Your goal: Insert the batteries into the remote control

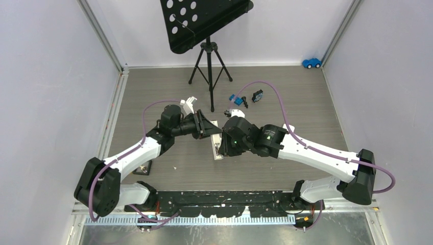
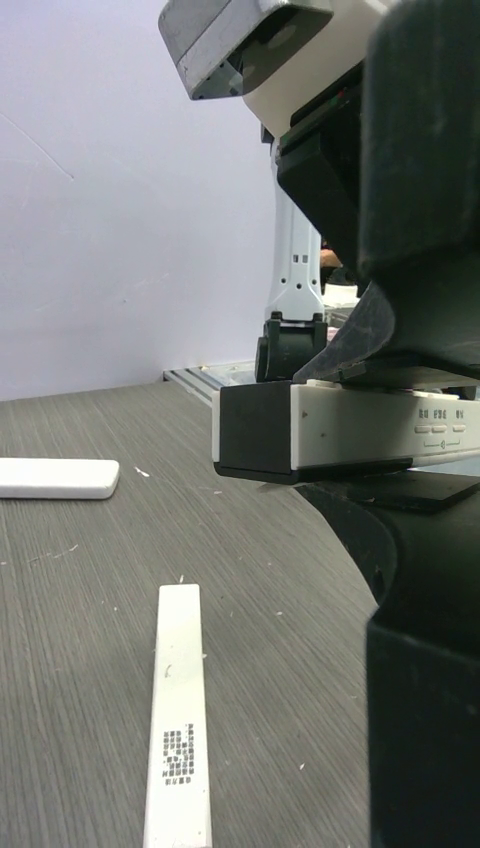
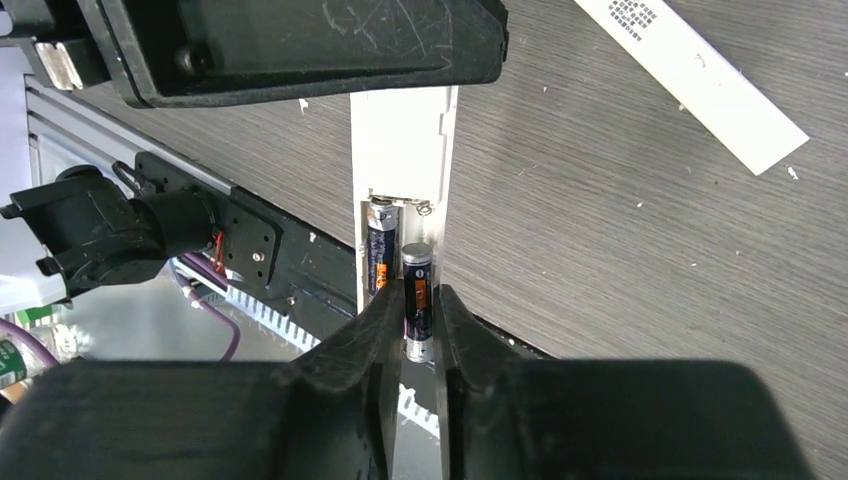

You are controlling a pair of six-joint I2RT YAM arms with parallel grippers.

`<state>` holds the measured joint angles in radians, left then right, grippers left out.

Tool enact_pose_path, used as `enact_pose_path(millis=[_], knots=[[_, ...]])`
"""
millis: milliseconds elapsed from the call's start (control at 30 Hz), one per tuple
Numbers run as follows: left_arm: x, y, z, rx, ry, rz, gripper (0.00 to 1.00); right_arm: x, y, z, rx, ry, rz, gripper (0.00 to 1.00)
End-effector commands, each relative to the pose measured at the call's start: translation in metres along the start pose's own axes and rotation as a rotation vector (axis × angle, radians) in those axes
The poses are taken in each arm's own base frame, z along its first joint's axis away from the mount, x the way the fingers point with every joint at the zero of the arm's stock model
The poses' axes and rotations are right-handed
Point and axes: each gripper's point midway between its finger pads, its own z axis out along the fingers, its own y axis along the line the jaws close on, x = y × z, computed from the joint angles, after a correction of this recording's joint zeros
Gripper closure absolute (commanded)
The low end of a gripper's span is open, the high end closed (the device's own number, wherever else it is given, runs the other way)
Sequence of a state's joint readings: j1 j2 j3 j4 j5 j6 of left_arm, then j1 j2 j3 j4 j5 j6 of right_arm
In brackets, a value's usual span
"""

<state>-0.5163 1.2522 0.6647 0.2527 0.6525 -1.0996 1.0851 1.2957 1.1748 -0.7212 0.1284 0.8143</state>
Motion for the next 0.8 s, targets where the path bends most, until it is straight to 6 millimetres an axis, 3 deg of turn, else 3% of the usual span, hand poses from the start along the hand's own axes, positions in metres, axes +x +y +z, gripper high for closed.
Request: enact_pose_path(millis=[0,133,400,467,667,767], knots=[[-0.005,-0.028,-0.005,0.105,-0.009,0.031,1.00,-0.014,0.007,-0.002,-0.011,-0.039,0.000,0.74],[-0.006,-0.029,-0.006,0.114,-0.004,0.008,1.00,-0.019,0.010,-0.008,-0.046,-0.079,0.016,0.64],[-0.007,-0.032,-0.008,0.131,-0.003,-0.057,1.00,-0.038,0.025,-0.031,-0.176,-0.206,0.092,0.56],[-0.011,-0.035,-0.010,0.147,-0.019,-0.079,1.00,-0.044,0.024,-0.040,-0.198,-0.257,0.119,0.51],[-0.024,-0.044,-0.014,0.218,-0.080,-0.150,1.00,-0.059,0.029,-0.074,-0.364,-0.419,0.174,0.49],[-0.032,-0.053,-0.017,0.272,-0.120,-0.192,1.00,-0.064,0.027,-0.089,-0.446,-0.504,0.216,0.41]])
